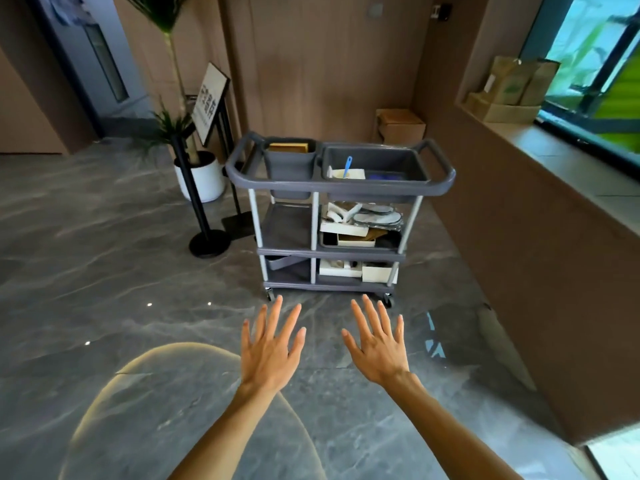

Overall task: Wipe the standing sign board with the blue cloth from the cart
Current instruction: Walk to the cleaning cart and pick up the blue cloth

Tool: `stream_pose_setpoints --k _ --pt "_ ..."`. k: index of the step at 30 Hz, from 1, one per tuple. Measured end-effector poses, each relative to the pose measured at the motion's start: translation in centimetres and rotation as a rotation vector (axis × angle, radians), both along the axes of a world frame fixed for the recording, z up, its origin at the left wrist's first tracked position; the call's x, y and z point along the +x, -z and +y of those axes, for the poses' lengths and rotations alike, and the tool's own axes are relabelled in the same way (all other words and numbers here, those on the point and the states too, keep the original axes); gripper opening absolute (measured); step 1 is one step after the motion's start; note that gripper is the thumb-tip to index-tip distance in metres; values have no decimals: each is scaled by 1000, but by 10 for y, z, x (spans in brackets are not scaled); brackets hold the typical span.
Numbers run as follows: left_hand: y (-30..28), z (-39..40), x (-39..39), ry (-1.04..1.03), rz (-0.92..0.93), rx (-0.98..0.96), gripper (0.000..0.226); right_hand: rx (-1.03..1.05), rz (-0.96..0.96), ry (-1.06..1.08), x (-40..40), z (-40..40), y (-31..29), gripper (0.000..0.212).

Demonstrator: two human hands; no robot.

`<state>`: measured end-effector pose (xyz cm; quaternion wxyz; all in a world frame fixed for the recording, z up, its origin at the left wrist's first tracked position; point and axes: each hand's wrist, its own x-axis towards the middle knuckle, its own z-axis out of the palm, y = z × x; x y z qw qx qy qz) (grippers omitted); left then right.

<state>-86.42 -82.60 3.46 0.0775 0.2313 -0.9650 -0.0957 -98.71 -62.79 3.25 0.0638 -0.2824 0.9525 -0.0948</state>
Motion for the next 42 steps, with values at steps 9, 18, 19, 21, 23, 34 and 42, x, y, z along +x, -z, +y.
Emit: stream_pose_setpoints --k 9,18,19,21,23,34,42 --pt "-11 8 -104 53 -20 -44 58 8 8 54 -95 15 -6 70" --pt "-9 -4 -199 103 -26 -62 62 -25 11 107 -178 3 -1 69" --pt "-8 -6 -210 110 -20 -59 62 -24 13 108 -188 0 0 68" --pt "-8 -13 -239 124 -3 -36 61 -26 9 111 -211 -7 1 67" --pt "-9 -22 -271 136 6 -36 59 -27 16 115 -239 -15 1 68" --pt "-16 -77 -432 155 35 -34 57 -19 45 163 -389 -66 -11 67" --pt "-18 -88 -519 215 24 -18 58 -9 60 201 -466 -78 -12 68"
